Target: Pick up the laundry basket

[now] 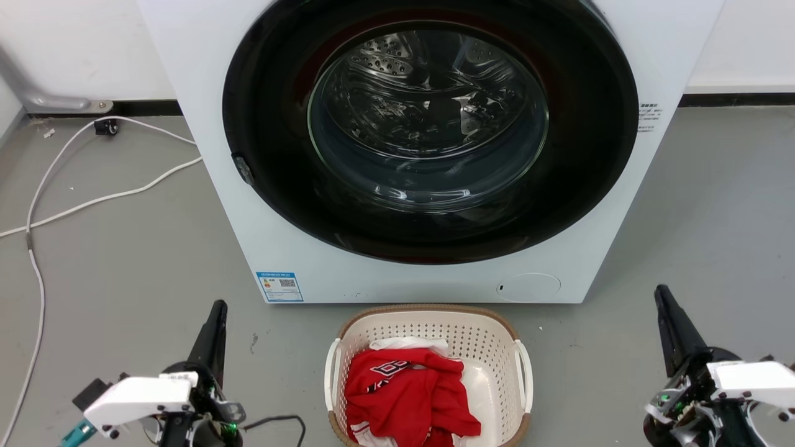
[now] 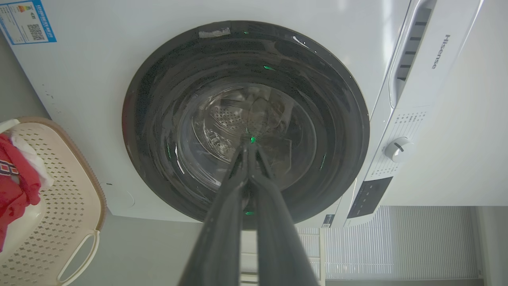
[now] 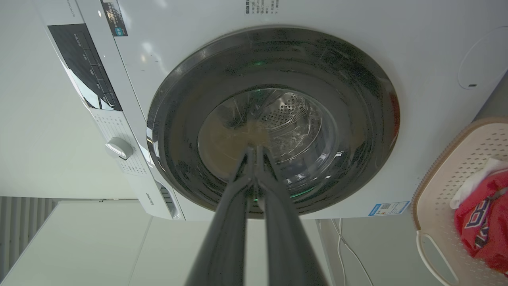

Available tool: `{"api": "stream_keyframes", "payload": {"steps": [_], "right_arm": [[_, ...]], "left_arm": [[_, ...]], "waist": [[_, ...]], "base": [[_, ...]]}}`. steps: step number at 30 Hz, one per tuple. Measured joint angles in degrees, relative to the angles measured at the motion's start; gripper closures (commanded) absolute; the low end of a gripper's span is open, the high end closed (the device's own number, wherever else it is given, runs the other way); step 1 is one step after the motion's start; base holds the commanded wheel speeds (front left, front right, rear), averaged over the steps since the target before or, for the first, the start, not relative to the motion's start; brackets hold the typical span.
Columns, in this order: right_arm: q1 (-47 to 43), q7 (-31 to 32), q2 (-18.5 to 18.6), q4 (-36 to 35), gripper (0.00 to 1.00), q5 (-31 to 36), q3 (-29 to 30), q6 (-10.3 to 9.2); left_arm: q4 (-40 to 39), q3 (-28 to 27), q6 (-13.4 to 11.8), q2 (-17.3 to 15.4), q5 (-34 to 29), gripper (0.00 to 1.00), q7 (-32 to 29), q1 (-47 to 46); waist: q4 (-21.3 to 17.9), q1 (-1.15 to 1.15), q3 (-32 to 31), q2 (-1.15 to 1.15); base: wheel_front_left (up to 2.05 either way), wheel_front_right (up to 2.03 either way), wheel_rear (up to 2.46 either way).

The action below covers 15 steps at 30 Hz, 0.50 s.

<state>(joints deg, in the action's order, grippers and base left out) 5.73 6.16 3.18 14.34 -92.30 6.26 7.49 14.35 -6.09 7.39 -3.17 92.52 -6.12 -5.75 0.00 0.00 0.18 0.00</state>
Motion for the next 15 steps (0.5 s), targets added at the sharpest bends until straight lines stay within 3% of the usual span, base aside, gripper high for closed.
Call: {"api": "stream_keyframes", "payload": {"steps": [15], "right_arm": [[-1.8,-3.8,-0.2,-0.3,0.00,4.2,-1.9,-0.02]], "left_arm": [[-0.3,3.2,-0.1,0.4,-3.9,0.00,3.8,1.4]], "waist": [[0.1,0.00,0.1,0.00]], "base": [[0.00,0.00,0.00]]}}
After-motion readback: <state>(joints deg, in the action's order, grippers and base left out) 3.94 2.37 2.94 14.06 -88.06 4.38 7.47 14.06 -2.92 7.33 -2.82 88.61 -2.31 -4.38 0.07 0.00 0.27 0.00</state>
